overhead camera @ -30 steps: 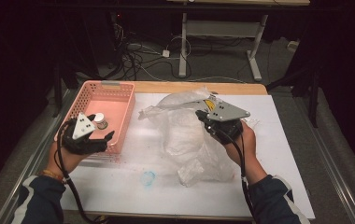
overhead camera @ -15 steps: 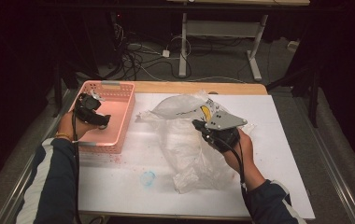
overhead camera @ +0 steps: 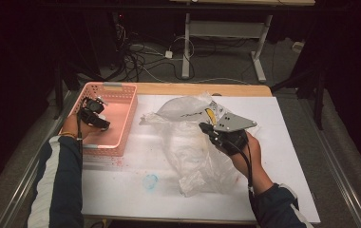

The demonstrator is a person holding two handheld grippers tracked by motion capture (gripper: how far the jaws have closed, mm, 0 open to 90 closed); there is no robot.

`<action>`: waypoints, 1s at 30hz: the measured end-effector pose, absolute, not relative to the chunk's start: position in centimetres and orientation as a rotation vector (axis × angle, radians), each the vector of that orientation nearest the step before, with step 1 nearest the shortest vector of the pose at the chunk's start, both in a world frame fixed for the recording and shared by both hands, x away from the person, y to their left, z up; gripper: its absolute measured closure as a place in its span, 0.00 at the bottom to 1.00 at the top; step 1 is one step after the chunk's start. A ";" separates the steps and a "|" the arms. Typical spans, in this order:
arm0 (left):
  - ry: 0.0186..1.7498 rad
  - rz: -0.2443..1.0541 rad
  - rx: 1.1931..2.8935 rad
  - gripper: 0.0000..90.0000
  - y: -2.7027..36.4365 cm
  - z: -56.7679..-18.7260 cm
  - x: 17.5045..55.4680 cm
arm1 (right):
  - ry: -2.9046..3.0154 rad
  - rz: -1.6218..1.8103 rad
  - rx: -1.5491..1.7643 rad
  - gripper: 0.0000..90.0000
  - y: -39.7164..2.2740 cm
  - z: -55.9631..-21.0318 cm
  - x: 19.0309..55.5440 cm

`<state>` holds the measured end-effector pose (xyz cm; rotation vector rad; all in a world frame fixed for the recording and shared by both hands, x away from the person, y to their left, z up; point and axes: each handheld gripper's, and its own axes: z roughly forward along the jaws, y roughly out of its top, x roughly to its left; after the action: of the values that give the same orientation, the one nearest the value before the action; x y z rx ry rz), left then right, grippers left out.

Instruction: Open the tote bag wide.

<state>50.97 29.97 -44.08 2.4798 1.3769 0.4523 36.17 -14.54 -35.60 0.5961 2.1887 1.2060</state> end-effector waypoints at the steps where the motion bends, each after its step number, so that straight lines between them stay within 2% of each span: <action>1: 1.374 0.474 2.494 0.54 29.8 -44.0 50.9 | 2.189 1.205 0.600 1.00 -14.6 -35.7 36.2; 4: 1.339 0.476 2.483 0.54 29.6 -43.8 50.6 | 2.186 1.208 0.608 1.00 -14.7 -35.7 36.2; 9: 1.225 0.575 2.357 0.54 29.5 -41.7 48.9 | 2.177 1.211 0.615 1.00 -14.7 -35.6 36.2; 16: 0.976 0.689 2.197 0.54 27.0 -39.1 43.9 | 2.162 1.195 0.637 1.00 -14.5 -35.6 36.2; 26: 0.735 0.799 2.100 0.54 23.5 -38.4 37.1 | 2.115 1.225 0.678 1.00 -14.7 -35.3 36.1; 30: 0.635 0.801 2.104 0.54 21.7 -38.6 34.5 | 2.102 1.234 0.689 1.00 -14.9 -35.2 36.1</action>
<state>34.52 21.72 -38.63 2.1036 0.6347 0.8006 36.06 -14.88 -35.21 0.6886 2.1018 1.2343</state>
